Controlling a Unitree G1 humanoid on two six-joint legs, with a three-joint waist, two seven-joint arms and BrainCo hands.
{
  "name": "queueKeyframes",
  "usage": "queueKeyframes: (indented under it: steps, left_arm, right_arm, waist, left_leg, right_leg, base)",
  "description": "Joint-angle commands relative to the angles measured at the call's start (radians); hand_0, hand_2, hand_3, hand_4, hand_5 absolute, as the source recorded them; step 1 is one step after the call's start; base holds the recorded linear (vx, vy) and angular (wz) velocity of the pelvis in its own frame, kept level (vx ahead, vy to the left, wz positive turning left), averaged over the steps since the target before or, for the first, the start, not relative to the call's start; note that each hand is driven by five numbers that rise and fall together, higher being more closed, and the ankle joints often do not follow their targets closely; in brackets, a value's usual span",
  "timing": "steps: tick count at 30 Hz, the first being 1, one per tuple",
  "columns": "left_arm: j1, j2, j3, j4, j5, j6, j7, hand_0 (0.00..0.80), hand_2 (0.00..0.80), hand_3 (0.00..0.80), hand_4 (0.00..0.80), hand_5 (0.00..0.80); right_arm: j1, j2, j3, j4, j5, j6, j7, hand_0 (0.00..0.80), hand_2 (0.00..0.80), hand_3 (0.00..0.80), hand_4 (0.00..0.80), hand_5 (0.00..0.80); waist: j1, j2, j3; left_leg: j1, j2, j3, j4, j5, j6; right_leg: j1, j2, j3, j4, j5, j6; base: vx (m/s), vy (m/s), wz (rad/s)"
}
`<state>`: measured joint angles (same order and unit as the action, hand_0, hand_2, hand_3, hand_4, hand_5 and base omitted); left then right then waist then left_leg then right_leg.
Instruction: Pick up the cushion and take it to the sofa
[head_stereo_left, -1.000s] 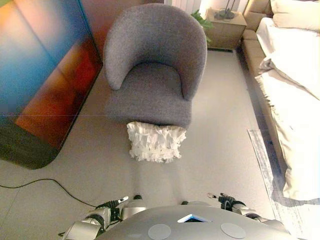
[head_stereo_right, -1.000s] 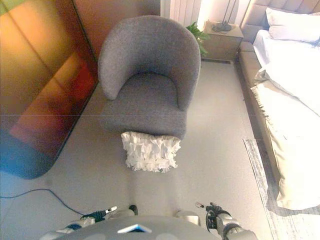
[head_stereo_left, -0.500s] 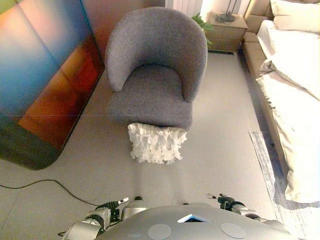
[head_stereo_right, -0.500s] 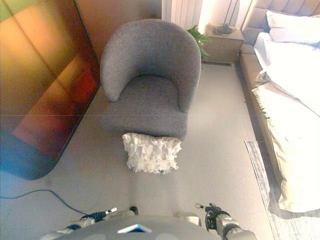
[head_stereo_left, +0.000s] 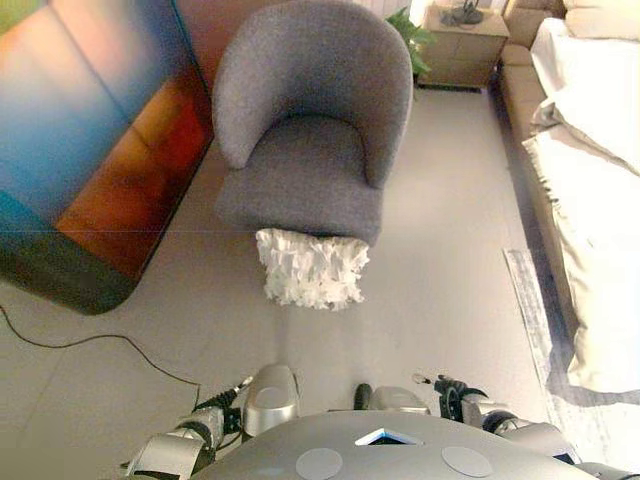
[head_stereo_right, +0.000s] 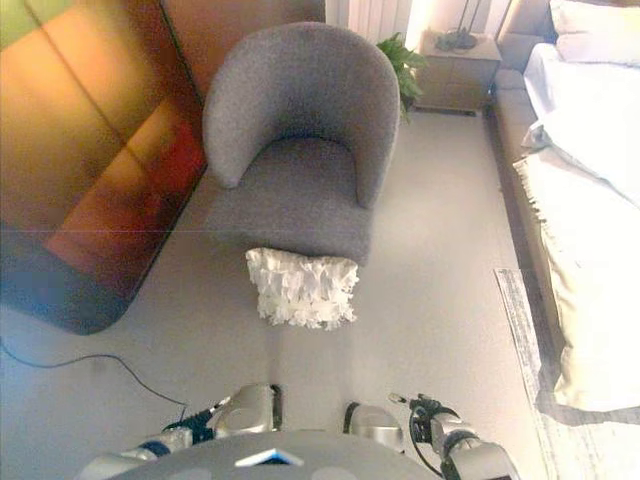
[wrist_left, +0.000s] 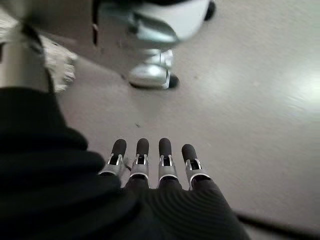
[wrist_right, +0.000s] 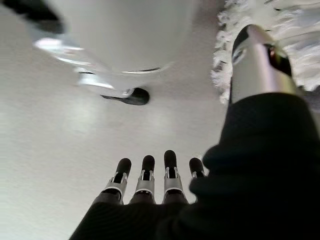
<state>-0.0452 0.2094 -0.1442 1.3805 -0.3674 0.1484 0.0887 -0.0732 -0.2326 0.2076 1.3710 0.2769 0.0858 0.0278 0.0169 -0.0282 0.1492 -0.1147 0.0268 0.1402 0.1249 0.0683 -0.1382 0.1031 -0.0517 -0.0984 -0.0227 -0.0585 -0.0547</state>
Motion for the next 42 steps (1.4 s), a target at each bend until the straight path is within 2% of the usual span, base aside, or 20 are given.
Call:
queueKeyframes:
  steps: [1, 3, 8, 9, 10, 12, 14, 16, 18, 20, 23, 25, 26, 28, 30, 32, 33, 37, 40, 42]
  left_arm:
    - [0.026, -0.01, -0.018, -0.013, -0.01, -0.003, -0.019, 0.0, 0.0, 0.0, 0.0, 0.0]
    - [0.041, -0.012, -0.018, -0.006, -0.013, 0.0, -0.038, 0.0, 0.0, 0.0, 0.0, 0.0]
    - [0.063, -0.018, 0.0, 0.012, -0.014, 0.008, -0.048, 0.0, 0.0, 0.0, 0.0, 0.0]
    - [0.063, -0.017, 0.0, 0.013, -0.02, 0.013, -0.048, 0.0, 0.0, 0.0, 0.0, 0.0]
    - [0.061, -0.015, 0.004, 0.017, -0.019, 0.019, -0.052, 0.0, 0.0, 0.0, 0.0, 0.0]
    - [0.057, -0.006, 0.012, 0.022, -0.003, 0.011, -0.058, 0.0, 0.0, 0.0, 0.0, 0.0]
    - [0.051, 0.011, 0.023, 0.018, 0.026, 0.006, -0.063, 0.0, 0.0, 0.0, 0.0, 0.0]
    - [0.043, 0.025, 0.022, 0.009, 0.033, 0.005, -0.056, 0.0, 0.0, 0.0, 0.0, 0.0]
    - [0.029, 0.041, 0.025, 0.005, 0.062, 0.014, -0.05, 0.0, 0.0, 0.0, 0.0, 0.0]
    - [0.014, 0.05, 0.022, -0.001, 0.068, 0.026, -0.04, 0.0, 0.0, 0.0, 0.0, 0.0]
    - [-0.05, 0.065, -0.006, -0.008, 0.055, 0.046, -0.06, 0.0, 0.0, 0.0, 0.0, 0.0]
    - [-0.101, 0.061, -0.027, -0.017, 0.021, 0.054, -0.046, 0.0, 0.0, 0.0, 0.0, 0.0]
    - [-0.119, 0.058, -0.034, -0.02, 0.012, 0.056, -0.04, 0.0, 0.0, 0.0, 0.0, 0.0]
    - [-0.135, 0.052, -0.046, -0.024, -0.002, 0.05, -0.038, 0.0, 0.0, 0.0, 0.0, 0.0]
    - [-0.126, 0.041, -0.046, -0.019, -0.011, 0.041, -0.039, 0.0, 0.0, 0.0, 0.0, 0.0]
    - [-0.107, 0.033, -0.043, -0.015, -0.011, 0.03, -0.034, 0.0, 0.0, 0.0, 0.0, 0.0]
    - [-0.091, 0.033, -0.036, -0.013, -0.003, 0.018, -0.032, 0.0, 0.0, 0.0, 0.0, 0.0]
    - [-0.066, 0.034, -0.017, -0.008, -0.023, -0.01, -0.009, 0.0, 0.0, 0.0, 0.0, 0.0]
    - [-0.051, 0.031, 0.003, -0.011, 0.007, -0.018, 0.001, 0.0, 0.0, 0.0, 0.0, 0.0]
    - [-0.053, 0.022, 0.005, -0.01, -0.019, -0.03, 0.027, 0.0, 0.0, 0.0, 0.0, 0.0]
  right_arm:
    - [-0.021, -0.029, -0.014, 0.0, -0.014, -0.007, 0.005, 0.0, 0.0, 0.0, 0.0, 0.0]
    - [-0.021, -0.03, -0.013, 0.012, -0.023, 0.009, 0.005, 0.0, 0.0, 0.0, 0.0, 0.0]
    - [-0.015, -0.025, -0.01, 0.033, -0.041, 0.038, -0.013, 0.0, 0.0, 0.0, 0.0, 0.0]
    - [-0.014, -0.023, -0.008, 0.034, -0.043, 0.044, -0.018, 0.0, 0.0, 0.0, 0.0, 0.0]
    - [-0.017, -0.021, -0.01, 0.036, -0.047, 0.051, -0.022, 0.0, 0.0, 0.0, 0.0, 0.0]
    - [-0.015, -0.015, -0.02, 0.035, -0.043, 0.054, -0.028, 0.0, 0.0, 0.0, 0.0, 0.0]
    - [-0.004, -0.004, -0.031, 0.03, -0.043, 0.044, -0.023, 0.0, 0.0, 0.0, 0.0, 0.0]
    - [0.004, 0.004, -0.043, 0.022, -0.047, 0.022, -0.01, 0.0, 0.0, 0.0, 0.0, 0.0]
    - [0.004, 0.013, -0.054, 0.008, -0.04, 0.009, -0.006, 0.0, 0.0, 0.0, 0.0, 0.0]
    - [-0.01, 0.017, -0.052, -0.006, -0.039, 0.008, -0.006, 0.0, 0.0, 0.0, 0.0, 0.0]
    - [-0.039, 0.015, -0.019, -0.044, -0.037, 0.0, -0.026, 0.0, 0.0, 0.0, 0.0, 0.0]
    - [-0.059, 0.012, 0.005, -0.068, -0.011, 0.001, -0.049, 0.0, 0.0, 0.0, 0.0, 0.0]
    - [-0.065, 0.012, 0.014, -0.073, 0.001, -0.004, -0.055, 0.0, 0.0, 0.0, 0.0, 0.0]
    - [-0.067, 0.007, 0.026, -0.086, 0.02, -0.011, -0.06, 0.0, 0.0, 0.0, 0.0, 0.0]
    - [-0.056, 0.007, 0.022, -0.087, 0.01, -0.011, -0.044, 0.0, 0.0, 0.0, 0.0, 0.0]
    - [-0.043, 0.01, 0.013, -0.082, 0.0, -0.014, -0.038, 0.0, 0.0, 0.0, 0.0, 0.0]
    - [-0.036, 0.014, 0.007, -0.076, -0.006, -0.016, -0.034, 0.0, 0.0, 0.0, 0.0, 0.0]
    - [-0.017, 0.014, -0.004, -0.063, -0.031, -0.026, -0.011, 0.0, 0.0, 0.0, 0.0, 0.0]
    - [-0.014, 0.001, -0.002, -0.054, -0.048, -0.024, 0.016, 0.0, 0.0, 0.0, 0.0, 0.0]
    - [-0.026, -0.006, 0.004, -0.049, -0.035, -0.027, 0.005, 0.0, 0.0, 0.0, 0.0, 0.0]
  waist:
    - [0.057, 0.035, 0.025]
    - [0.072, 0.039, 0.013]
    - [0.087, 0.044, -0.003]
    - [0.089, 0.043, -0.004]
    - [0.091, 0.039, -0.008]
    - [0.096, 0.025, -0.014]
    - [0.101, -0.005, -0.027]
    - [0.109, -0.029, -0.047]
    - [0.111, -0.042, -0.063]
    - [0.096, -0.033, -0.069]
    - [0.065, -0.005, -0.052]
    - [0.045, 0.024, -0.023]
    - [0.037, 0.031, -0.009]
    - [0.015, 0.026, 0.015]
    - [0.001, 0.015, 0.015]
    - [-0.007, 0.009, 0.013]
    - [-0.011, 0.006, 0.01]
    - [-0.01, -0.009, -0.008]
    - [-0.005, -0.019, -0.02]
    - [0.0, -0.022, -0.017]
  left_leg:
    - [-0.117, -0.012, 0.021, -0.116, 0.121, 0.075]
    - [-0.115, -0.013, 0.002, -0.21, 0.128, 0.07]
    - [-0.146, 0.02, -0.041, -0.212, 0.12, 0.059]
    - [-0.142, 0.024, -0.041, -0.212, 0.118, 0.064]
    - [-0.134, 0.02, -0.037, -0.212, 0.089, 0.078]
    - [-0.131, 0.006, -0.042, -0.189, 0.069, 0.101]
    - [-0.147, -0.024, -0.05, -0.079, 0.047, 0.131]
    - [-0.141, -0.054, -0.05, -0.045, 0.008, 0.17]
    - [-0.115, -0.076, -0.05, -0.039, -0.022, 0.197]
    - [-0.068, -0.073, -0.044, -0.051, -0.042, 0.208]
    - [-0.009, -0.059, -0.053, -0.073, -0.044, 0.196]
    - [0.035, -0.036, -0.058, -0.089, -0.053, 0.182]
    - [0.041, -0.028, -0.058, -0.091, -0.059, 0.18]
    - [0.056, -0.023, -0.047, -0.095, -0.078, 0.175]
    - [0.093, -0.031, -0.045, -0.122, -0.1, 0.17]
    - [0.129, -0.032, -0.057, -0.137, -0.121, 0.175]
    - [0.153, -0.024, -0.061, -0.14, -0.134, 0.178]
    - [0.176, 0.006, -0.056, -0.108, -0.151, 0.165]
    - [0.184, 0.043, -0.053, -0.055, -0.166, 0.137]
    - [0.151, 0.051, -0.053, 0.032, -0.186, 0.125]
  right_leg:
    - [0.161, 0.122, 0.04, 0.026, -0.078, 0.023]
    - [0.203, 0.134, 0.068, 0.03, -0.115, 0.02]
    - [0.242, 0.139, 0.092, 0.087, -0.209, 0.012]
    - [0.244, 0.136, 0.094, 0.107, -0.228, 0.011]
    - [0.241, 0.124, 0.089, 0.136, -0.24, 0.018]
    - [0.241, 0.103, 0.085, 0.189, -0.251, 0.039]
    - [0.244, 0.073, 0.073, 0.282, -0.211, 0.077]
    - [0.226, 0.043, 0.051, 0.393, -0.105, 0.128]
    - [0.172, 0.013, 0.013, 0.531, -0.002, 0.181]
    - [0.065, -0.01, 0.0, 0.582, 0.041, 0.19]
    - [-0.078, -0.025, -0.067, 0.417, -0.022, 0.155]
    - [-0.201, -0.061, -0.102, 0.329, -0.006, 0.135]
    - [-0.234, -0.065, -0.099, 0.323, -0.005, 0.13]
    - [-0.259, -0.091, -0.075, 0.201, 0.062, 0.146]
    - [-0.259, -0.124, -0.05, 0.079, 0.165, 0.178]
    - [-0.252, -0.133, -0.02, 0.038, 0.204, 0.189]
    - [-0.245, -0.133, -0.009, 0.044, 0.202, 0.191]
    - [-0.185, -0.12, -0.027, 0.039, 0.151, 0.18]
    - [-0.139, -0.108, -0.042, 0.033, 0.117, 0.157]
    - [-0.133, -0.108, -0.05, 0.035, 0.109, 0.142]
  base:
    - [0.503, 0.088, 0.22]
    - [0.557, 0.101, 0.12]
    - [0.602, 0.127, -0.41]
    - [0.665, 0.171, -0.3]
    - [0.706, 0.187, -0.32]
    - [0.672, 0.156, -0.08]
    - [0.676, 0.112, 0.07]
    - [0.582, 0.093, 0.12]
    - [0.482, 0.093, -0.11]
    - [0.366, 0.084, -0.19]
    - [0.265, 0.021, -0.05]
    - [0.042, -0.028, -0.05]
    - [-0.003, -0.085, -0.01]
    - [0.075, -0.122, 0.05]
    - [0.187, -0.142, 0.06]
    - [0.237, -0.173, 0.1]
    - [0.243, -0.208, 0.28]
    - [0.203, -0.228, 0.27]
    - [0.192, -0.231, 0.22]
    - [0.107, -0.171, 0.25]
